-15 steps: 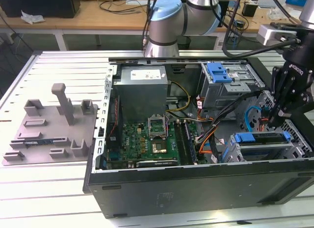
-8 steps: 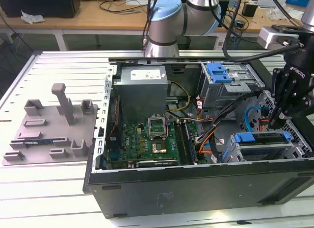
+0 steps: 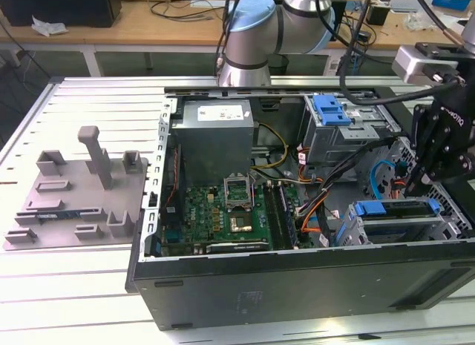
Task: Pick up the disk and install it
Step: 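Insert the first disk wire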
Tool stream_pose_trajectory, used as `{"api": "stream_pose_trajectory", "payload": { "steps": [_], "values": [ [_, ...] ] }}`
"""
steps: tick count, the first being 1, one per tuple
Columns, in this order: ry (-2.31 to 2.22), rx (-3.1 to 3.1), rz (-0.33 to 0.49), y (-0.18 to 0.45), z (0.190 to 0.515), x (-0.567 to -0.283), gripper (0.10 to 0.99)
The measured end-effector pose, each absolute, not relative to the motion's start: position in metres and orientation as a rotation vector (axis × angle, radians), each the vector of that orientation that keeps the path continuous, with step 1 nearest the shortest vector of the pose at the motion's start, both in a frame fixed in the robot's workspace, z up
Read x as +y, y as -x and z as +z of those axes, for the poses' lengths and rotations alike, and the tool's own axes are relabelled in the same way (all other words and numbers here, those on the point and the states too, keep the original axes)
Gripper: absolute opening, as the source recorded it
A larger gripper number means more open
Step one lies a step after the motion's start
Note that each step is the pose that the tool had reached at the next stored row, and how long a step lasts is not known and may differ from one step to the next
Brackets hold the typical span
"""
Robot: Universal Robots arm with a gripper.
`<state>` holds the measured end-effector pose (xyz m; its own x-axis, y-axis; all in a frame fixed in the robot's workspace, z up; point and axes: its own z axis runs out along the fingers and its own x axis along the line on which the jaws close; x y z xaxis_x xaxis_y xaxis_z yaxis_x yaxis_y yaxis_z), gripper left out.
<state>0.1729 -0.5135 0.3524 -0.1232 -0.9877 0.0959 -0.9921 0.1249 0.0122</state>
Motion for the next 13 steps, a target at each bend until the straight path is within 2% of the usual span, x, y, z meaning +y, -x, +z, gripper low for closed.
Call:
{"api": "stream_pose_trajectory", "payload": {
  "steps": [13],
  "values": [
    [-2.118,-2.233,0.076,-0.1695,0.3524,-0.5207,0.169]
  ]
}}
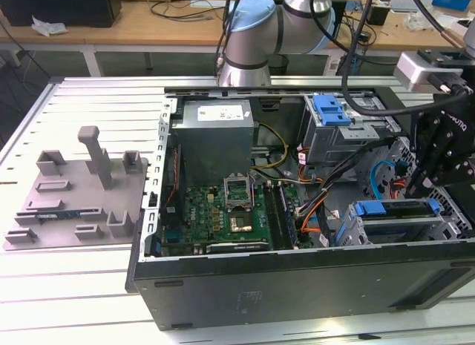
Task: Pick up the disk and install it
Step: 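Insert the first disk wire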
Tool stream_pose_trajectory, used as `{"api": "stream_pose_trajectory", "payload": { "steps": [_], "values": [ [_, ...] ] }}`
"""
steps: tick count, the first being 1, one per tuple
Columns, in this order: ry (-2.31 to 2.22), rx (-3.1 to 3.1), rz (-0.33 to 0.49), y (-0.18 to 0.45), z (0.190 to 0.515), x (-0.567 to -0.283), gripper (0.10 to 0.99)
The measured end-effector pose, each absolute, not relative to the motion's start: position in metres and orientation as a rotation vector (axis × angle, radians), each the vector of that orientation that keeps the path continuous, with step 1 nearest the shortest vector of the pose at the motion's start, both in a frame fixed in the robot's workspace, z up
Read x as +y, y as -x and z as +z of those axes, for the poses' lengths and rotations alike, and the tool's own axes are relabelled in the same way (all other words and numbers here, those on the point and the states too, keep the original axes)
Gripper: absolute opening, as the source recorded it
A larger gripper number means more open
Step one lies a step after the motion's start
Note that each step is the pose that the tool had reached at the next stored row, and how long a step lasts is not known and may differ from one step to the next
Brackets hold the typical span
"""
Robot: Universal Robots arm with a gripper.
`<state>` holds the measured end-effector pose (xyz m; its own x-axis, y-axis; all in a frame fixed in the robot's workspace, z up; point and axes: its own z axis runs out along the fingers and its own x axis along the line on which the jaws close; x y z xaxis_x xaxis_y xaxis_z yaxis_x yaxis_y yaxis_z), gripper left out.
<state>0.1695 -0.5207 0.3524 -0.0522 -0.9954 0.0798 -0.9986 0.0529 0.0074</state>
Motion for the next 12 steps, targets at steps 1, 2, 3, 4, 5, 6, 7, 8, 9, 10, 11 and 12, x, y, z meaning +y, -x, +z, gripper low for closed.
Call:
{"api": "stream_pose_trajectory", "payload": {
  "steps": [1,2,3,4,5,6,7,8,9,10,11,12],
  "values": [
    [-2.119,-2.233,0.076,-0.1693,0.3524,-0.5216,0.169],
    [-2.12,-2.234,0.075,-0.1692,0.3523,-0.5227,0.169],
    [-2.121,-2.234,0.075,-0.1691,0.3523,-0.523,0.169],
    [-2.121,-2.235,0.076,-0.1691,0.3522,-0.5234,0.169],
    [-2.122,-2.236,0.076,-0.1691,0.3522,-0.5235,0.169],
    [-2.122,-2.236,0.077,-0.1691,0.3521,-0.5235,0.169],
    [-2.123,-2.237,0.078,-0.169,0.352,-0.5236,0.169],
    [-2.123,-2.237,0.078,-0.169,0.352,-0.5237,0.169],
    [-2.123,-2.237,0.078,-0.169,0.3519,-0.5236,0.169],
    [-2.123,-2.237,0.078,-0.169,0.3519,-0.5236,0.169],
    [-2.123,-2.237,0.078,-0.169,0.352,-0.5236,0.169],
    [-2.123,-2.237,0.078,-0.169,0.352,-0.5236,0.169]
  ]
}}
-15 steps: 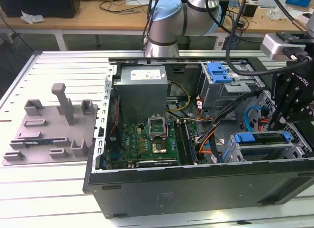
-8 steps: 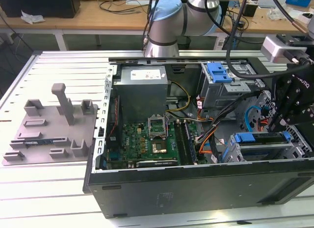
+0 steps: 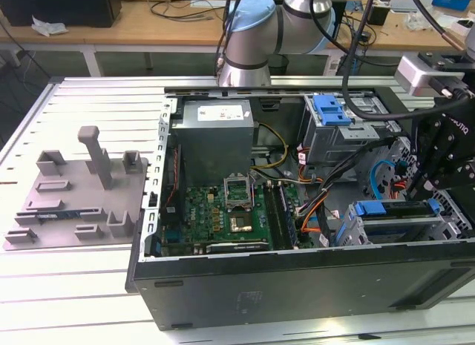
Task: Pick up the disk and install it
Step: 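Insert the first disk wire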
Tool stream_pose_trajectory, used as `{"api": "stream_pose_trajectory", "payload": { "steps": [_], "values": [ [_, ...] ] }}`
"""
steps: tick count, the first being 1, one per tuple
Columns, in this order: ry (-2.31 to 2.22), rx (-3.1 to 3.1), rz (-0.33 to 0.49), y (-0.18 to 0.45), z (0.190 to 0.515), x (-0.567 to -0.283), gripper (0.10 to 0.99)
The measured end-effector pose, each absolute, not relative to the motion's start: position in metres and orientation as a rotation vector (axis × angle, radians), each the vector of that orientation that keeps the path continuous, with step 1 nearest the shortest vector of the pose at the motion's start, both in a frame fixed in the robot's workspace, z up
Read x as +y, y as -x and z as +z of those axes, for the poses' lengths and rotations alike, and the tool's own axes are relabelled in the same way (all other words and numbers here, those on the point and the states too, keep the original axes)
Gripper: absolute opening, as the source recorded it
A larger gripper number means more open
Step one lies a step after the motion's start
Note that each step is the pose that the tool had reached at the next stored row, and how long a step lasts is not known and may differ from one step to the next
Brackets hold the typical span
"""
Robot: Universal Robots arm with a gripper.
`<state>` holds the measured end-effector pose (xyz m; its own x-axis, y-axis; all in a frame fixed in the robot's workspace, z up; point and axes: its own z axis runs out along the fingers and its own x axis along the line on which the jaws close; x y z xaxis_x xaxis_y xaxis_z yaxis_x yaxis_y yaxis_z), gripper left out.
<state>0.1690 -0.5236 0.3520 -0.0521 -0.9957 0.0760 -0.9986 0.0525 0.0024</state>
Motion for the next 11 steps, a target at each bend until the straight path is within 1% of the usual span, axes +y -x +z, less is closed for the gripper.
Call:
{"api": "stream_pose_trajectory", "payload": {
  "steps": [11],
  "values": [
    [-2.13,-2.244,0.063,-0.169,0.3518,-0.5248,0.169]
  ]
}}
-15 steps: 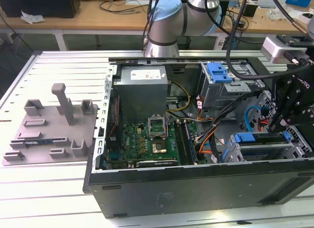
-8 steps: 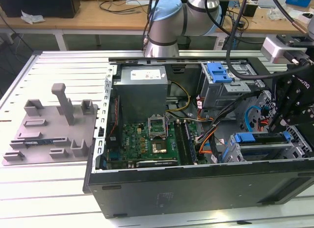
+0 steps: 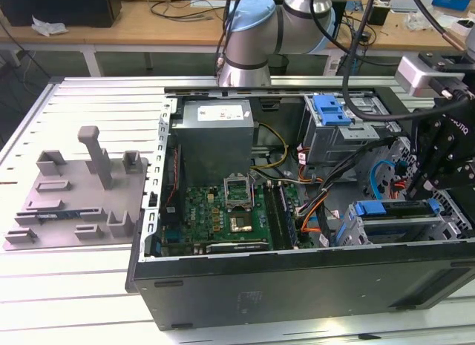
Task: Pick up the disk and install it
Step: 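Insert the first disk wire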
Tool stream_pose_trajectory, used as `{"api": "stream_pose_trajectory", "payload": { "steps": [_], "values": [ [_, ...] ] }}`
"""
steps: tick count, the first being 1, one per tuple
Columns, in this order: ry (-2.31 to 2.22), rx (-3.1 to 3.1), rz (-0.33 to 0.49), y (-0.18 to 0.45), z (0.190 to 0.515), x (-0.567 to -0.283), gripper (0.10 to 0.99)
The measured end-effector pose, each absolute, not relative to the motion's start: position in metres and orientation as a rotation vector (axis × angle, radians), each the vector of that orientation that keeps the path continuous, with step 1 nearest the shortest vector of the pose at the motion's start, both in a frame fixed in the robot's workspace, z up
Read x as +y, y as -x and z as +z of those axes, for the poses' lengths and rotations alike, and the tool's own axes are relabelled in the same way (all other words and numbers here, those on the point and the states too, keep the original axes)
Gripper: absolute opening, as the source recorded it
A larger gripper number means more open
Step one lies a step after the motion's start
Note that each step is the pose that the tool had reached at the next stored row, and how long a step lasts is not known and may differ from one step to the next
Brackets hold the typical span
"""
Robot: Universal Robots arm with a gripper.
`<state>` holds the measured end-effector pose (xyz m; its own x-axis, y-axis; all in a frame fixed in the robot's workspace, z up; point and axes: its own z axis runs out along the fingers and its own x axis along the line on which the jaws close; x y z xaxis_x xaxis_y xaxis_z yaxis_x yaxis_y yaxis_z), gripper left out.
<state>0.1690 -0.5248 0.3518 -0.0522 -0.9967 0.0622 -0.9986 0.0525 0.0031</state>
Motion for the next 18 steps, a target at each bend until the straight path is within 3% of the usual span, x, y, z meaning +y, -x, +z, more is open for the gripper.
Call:
{"api": "stream_pose_trajectory", "payload": {
  "steps": [18],
  "values": [
    [-2.144,-2.259,0.031,-0.1699,0.3505,-0.5306,0.169]
  ]
}}
